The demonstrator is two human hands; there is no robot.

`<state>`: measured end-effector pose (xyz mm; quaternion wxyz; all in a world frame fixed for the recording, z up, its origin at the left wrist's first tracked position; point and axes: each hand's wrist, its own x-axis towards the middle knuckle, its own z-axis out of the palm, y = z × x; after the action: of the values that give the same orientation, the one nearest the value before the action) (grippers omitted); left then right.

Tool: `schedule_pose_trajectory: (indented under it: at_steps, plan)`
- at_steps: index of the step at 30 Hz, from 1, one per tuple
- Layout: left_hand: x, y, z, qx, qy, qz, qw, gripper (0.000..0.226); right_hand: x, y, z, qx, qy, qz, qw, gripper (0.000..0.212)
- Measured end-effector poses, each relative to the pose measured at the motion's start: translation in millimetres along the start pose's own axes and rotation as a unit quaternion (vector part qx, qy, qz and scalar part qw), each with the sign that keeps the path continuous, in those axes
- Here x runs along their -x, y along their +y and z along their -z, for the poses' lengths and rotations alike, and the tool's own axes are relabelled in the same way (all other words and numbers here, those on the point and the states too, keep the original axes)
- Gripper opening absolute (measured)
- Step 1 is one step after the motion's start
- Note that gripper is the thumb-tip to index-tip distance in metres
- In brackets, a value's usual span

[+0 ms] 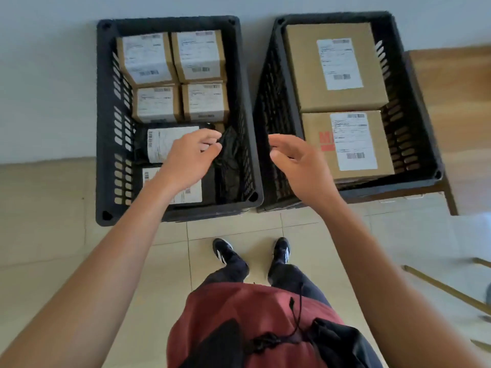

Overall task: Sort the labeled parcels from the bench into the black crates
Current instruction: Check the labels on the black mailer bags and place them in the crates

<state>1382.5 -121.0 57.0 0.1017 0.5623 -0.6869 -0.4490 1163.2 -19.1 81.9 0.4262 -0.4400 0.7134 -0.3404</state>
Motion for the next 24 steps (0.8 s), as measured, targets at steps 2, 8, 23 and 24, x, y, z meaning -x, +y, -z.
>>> schedule_pose_trajectory:
  at_steps: [2,8,23,24]
  plan:
    - [2,38,-16,0.023,-0.017,-0.044,0.999,0.032,16,9,38,-0.023,0.053,-0.010,0.998,0.034]
    - [4,148,-96,0.025,-0.107,-0.144,0.983,0.029,67,53,136,-0.042,0.187,-0.038,0.981,0.036]
    - [58,349,-336,-0.063,-0.248,-0.274,0.927,0.032,210,186,354,-0.079,0.334,-0.085,0.935,0.032]
    - [60,358,-347,-0.065,-0.255,-0.279,0.923,0.033,218,192,367,-0.076,0.339,-0.092,0.933,0.032]
